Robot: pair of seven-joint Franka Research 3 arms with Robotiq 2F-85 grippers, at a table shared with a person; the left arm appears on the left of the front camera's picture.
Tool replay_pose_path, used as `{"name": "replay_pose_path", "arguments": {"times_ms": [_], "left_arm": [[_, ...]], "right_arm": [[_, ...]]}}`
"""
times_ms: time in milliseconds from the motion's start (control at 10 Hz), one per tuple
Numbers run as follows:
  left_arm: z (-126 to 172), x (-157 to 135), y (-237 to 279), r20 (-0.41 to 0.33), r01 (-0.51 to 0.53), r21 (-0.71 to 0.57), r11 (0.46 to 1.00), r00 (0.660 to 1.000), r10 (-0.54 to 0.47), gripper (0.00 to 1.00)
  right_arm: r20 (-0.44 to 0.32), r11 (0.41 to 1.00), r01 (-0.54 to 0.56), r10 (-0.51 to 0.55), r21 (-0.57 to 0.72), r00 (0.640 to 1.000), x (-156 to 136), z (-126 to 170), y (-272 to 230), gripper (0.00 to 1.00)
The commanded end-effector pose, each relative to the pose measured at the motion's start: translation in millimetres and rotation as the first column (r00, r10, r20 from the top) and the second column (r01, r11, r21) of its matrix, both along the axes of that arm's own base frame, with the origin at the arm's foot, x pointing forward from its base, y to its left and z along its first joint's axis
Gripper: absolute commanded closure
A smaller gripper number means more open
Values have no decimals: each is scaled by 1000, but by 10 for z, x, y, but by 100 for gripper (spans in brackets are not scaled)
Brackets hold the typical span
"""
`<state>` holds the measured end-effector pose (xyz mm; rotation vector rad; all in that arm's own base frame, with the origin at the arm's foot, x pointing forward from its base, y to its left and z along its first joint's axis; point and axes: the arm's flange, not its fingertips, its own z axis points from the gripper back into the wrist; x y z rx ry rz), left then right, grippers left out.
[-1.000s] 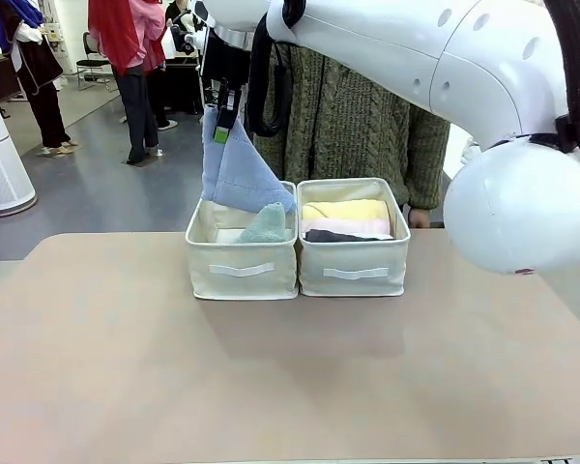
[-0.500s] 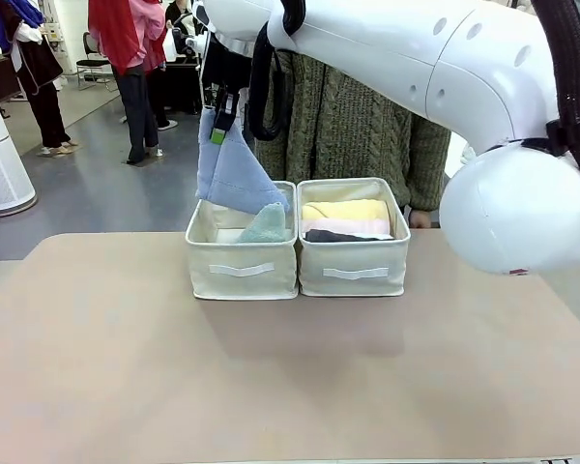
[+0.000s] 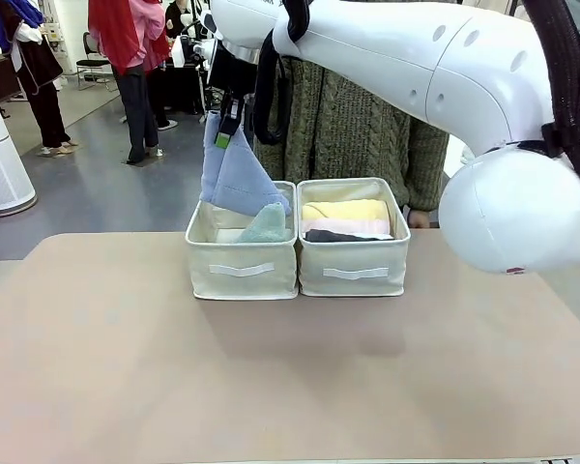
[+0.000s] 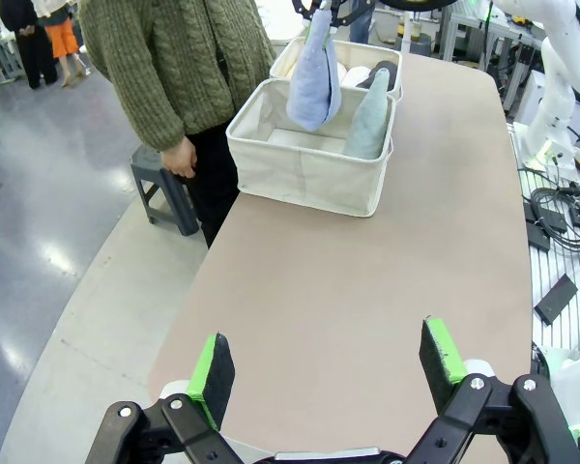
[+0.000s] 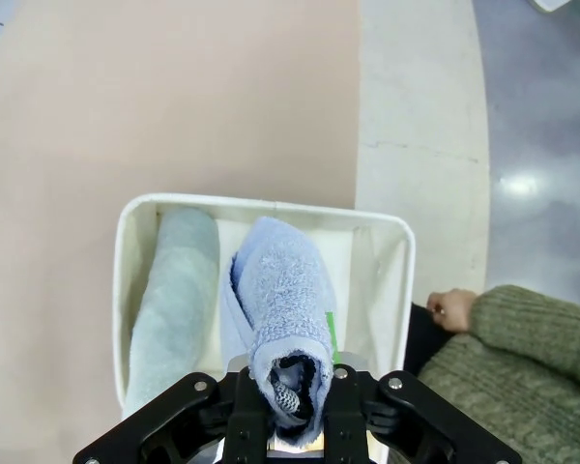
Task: Sort the towels based on their folding style.
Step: Pick up another triangle-folded towel from the table and place it in the left Fabric basket.
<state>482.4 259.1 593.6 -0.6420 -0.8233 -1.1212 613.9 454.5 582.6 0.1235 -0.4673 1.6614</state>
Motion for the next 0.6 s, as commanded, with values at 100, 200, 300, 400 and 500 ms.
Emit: {"name": "replay_pose_path", "arguments": {"times_ms": [100,200,300,400,500], "left_arm": [[5,-18,1,1,-4,3,1000,1000,4,0],[5,-18,1,1,-4,3,1000,1000,4,0],[5,-18,1,1,-4,3,1000,1000,4,0],[5,-18,1,1,-4,3,1000,1000,4,0],[5,-18,1,1,-4,3,1000,1000,4,0]], "right_arm": [[-42,999,-33,33,2,999,85,-247,-17,82],[-50,999,-32,32,-5,998,107,-297,-11,82],[-61,999,-40,40,-1,997,133,-355,4,82],[-67,999,-44,44,1,997,155,-399,23,82],[-77,999,-50,50,-2,996,169,-448,43,82]]}}
